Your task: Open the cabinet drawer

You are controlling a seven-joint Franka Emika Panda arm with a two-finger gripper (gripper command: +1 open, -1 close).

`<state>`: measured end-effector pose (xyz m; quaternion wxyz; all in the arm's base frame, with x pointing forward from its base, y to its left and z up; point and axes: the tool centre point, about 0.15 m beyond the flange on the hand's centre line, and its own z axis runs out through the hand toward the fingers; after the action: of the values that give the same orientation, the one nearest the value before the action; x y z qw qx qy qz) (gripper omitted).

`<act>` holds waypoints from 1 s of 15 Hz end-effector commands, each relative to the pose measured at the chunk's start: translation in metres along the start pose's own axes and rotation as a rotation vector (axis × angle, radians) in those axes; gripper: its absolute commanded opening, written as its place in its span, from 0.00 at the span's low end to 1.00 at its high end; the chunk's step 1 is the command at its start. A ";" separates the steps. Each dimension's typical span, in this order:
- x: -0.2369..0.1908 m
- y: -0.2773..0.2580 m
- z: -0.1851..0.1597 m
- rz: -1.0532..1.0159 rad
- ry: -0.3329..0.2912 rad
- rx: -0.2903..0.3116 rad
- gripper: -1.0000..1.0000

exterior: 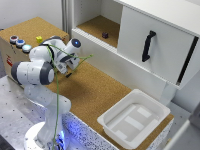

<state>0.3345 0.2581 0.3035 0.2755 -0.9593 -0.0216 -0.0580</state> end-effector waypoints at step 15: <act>0.016 0.079 -0.026 0.022 0.029 0.033 0.00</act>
<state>0.3378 0.2177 0.3035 0.2827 -0.9564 -0.0081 -0.0728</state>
